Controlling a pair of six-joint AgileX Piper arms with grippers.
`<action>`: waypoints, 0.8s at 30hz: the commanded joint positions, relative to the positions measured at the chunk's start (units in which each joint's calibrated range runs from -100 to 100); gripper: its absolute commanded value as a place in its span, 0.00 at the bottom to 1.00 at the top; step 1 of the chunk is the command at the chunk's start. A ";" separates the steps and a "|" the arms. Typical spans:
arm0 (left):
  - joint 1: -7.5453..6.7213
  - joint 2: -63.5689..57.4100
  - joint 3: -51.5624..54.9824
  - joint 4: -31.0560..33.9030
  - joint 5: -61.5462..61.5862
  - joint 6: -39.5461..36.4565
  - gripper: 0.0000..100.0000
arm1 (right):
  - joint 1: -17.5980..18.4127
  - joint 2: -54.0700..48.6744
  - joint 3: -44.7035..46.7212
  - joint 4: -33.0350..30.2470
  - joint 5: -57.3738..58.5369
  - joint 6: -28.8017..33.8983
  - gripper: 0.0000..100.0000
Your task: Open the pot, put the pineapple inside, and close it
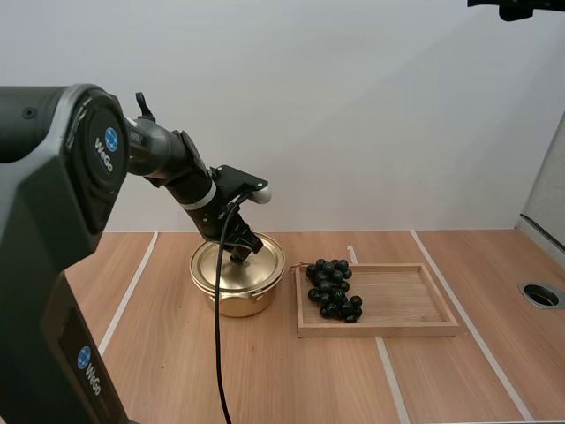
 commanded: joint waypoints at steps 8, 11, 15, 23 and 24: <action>0.00 -1.48 0.99 0.24 4.90 -0.02 0.28 | -0.20 -0.60 -0.28 -0.80 -2.72 -0.42 1.00; 0.00 -2.87 0.86 0.24 4.55 -0.02 0.60 | -0.20 -0.47 -0.28 -0.69 -2.72 -0.42 1.00; 0.00 -5.03 0.63 0.24 1.87 0.24 1.00 | -0.20 -0.37 -0.28 -0.46 -2.72 -0.42 1.00; 0.00 -10.96 -6.35 0.24 -1.34 0.09 1.00 | -0.20 -0.37 -0.28 0.35 -2.72 -0.60 1.00; 0.00 -12.16 -8.60 0.24 -1.34 -0.32 1.00 | -0.20 -0.37 -0.28 0.47 -2.72 -0.60 1.00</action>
